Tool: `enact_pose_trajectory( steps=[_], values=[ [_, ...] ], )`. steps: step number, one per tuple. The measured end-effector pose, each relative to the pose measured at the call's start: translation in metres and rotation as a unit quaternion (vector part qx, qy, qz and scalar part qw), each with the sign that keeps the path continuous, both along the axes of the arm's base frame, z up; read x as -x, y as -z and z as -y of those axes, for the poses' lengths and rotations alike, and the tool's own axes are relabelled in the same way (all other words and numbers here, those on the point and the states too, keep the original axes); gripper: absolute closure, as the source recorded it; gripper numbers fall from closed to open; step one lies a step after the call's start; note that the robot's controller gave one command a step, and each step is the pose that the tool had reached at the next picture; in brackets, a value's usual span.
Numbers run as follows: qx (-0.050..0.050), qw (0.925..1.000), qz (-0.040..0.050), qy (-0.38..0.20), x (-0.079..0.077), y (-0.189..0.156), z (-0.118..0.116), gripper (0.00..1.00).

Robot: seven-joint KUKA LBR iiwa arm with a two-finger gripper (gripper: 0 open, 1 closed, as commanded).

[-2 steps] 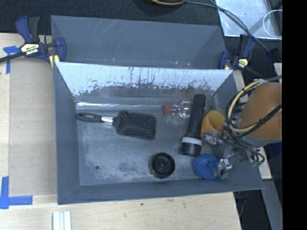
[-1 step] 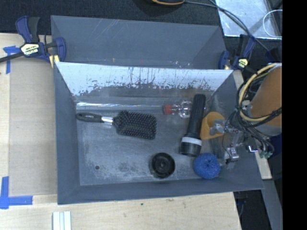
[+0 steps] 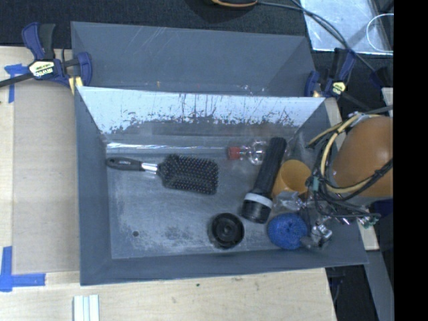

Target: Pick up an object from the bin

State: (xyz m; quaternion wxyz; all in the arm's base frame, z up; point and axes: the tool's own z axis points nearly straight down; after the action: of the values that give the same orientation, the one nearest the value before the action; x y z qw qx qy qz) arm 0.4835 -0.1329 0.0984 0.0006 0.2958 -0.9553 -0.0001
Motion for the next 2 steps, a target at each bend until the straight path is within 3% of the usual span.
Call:
enact_pose_trajectory(
  steps=[1, 2],
  values=[
    [0.0, 0.9856, 0.0114, 0.169, -0.001, 0.027, 0.005, 0.0],
    [0.001, 0.9914, 0.0057, -0.13, -0.004, 0.026, -0.023, 1.0]
  ],
)
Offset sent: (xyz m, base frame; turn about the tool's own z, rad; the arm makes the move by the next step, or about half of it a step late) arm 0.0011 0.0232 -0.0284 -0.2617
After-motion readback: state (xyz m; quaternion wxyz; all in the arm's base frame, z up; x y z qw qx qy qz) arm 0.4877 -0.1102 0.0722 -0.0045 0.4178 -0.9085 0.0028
